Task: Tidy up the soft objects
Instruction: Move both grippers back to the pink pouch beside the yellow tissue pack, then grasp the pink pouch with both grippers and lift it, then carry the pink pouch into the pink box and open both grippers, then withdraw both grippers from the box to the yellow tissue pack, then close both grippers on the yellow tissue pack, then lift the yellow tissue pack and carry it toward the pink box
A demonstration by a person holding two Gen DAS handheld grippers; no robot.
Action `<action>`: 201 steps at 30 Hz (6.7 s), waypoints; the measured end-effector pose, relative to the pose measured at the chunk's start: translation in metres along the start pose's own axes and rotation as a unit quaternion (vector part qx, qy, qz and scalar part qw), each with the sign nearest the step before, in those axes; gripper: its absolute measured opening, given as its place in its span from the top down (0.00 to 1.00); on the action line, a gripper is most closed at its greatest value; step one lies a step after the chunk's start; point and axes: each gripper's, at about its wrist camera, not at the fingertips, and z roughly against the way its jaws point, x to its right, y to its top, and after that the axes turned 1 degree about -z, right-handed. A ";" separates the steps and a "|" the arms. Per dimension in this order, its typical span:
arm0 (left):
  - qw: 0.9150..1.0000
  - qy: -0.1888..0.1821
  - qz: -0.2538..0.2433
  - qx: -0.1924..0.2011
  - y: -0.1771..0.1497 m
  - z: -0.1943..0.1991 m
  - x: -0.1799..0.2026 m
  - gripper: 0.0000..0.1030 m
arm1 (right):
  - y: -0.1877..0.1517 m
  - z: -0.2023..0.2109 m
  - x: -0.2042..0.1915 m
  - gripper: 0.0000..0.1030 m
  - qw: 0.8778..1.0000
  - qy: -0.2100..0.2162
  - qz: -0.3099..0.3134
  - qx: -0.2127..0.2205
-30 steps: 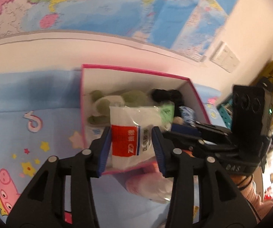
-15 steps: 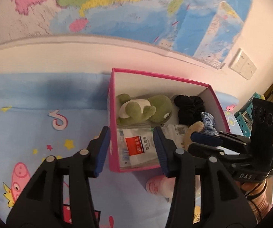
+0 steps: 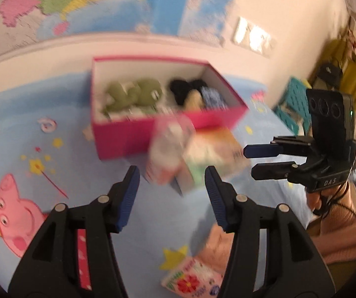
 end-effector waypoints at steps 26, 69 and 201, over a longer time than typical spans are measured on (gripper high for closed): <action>0.991 -0.050 -0.053 -0.116 -0.060 -0.047 0.037 0.45 | -0.122 0.004 -0.016 0.53 0.990 0.049 -0.066 -0.112; 0.993 -0.066 0.006 -0.094 -0.054 -0.022 0.017 0.62 | -0.070 -0.040 -0.033 0.89 0.999 0.006 -0.050 -0.010; 0.992 -0.068 -0.021 -0.104 -0.040 -0.091 0.078 0.65 | -0.096 0.007 0.044 0.70 0.991 -0.050 -0.125 -0.015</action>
